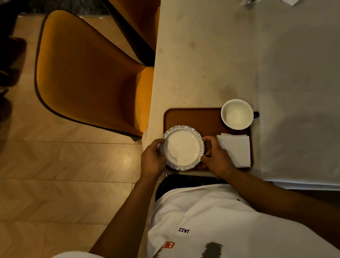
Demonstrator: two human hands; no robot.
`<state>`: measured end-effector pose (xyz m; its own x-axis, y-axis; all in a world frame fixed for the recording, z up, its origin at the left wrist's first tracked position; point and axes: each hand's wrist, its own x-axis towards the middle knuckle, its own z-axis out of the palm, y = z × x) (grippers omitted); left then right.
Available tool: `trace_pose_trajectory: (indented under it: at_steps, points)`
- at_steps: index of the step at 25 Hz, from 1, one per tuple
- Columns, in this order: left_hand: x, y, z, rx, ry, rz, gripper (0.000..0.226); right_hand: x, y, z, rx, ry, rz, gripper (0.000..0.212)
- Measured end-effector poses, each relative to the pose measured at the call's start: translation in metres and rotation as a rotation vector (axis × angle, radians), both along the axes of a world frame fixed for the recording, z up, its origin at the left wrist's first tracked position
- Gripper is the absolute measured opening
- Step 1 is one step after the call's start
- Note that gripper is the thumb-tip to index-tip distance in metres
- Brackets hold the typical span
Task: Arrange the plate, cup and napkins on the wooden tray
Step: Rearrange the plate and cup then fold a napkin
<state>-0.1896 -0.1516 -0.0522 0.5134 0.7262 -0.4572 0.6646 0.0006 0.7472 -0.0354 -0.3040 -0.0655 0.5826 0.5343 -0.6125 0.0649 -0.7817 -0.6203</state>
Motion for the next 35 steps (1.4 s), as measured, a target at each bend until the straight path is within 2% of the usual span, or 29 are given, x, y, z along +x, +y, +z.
trace_pose_trajectory:
  at_steps: [6,14,18,22,25,29,32,35]
  points:
    - [-0.01,-0.004,-0.004,-0.029,-0.018,-0.01,0.043,-0.004,-0.002,0.006,-0.011,-0.045,0.097,0.056]
    - [-0.006,-0.004,-0.004,0.0,0.003,-0.04,0.039,0.0,0.0,0.003,-0.035,-0.03,0.099,0.057]
    - [-0.005,-0.002,-0.012,0.097,0.14,-0.115,0.037,0.003,0.002,0.002,-0.044,0.014,0.089,0.052]
    - [0.011,0.002,-0.005,0.289,0.316,-0.232,0.051,0.012,0.004,0.009,-0.006,-0.031,0.045,0.029]
    - [0.037,0.0,0.005,0.384,0.269,-0.294,0.05,0.031,0.002,0.03,0.1,-0.098,-0.04,0.012]
    - [0.095,-0.006,0.008,0.271,0.062,-0.296,0.028,0.07,-0.008,0.054,0.251,-0.286,-0.182,0.008]
    - [0.145,-0.014,0.011,0.206,-0.056,-0.296,0.024,0.106,-0.022,0.055,0.189,-0.408,-0.336,0.017]
    - [0.182,-0.025,0.018,0.078,-0.074,-0.334,0.035,0.135,-0.036,0.042,0.117,-0.371,-0.4,0.035]
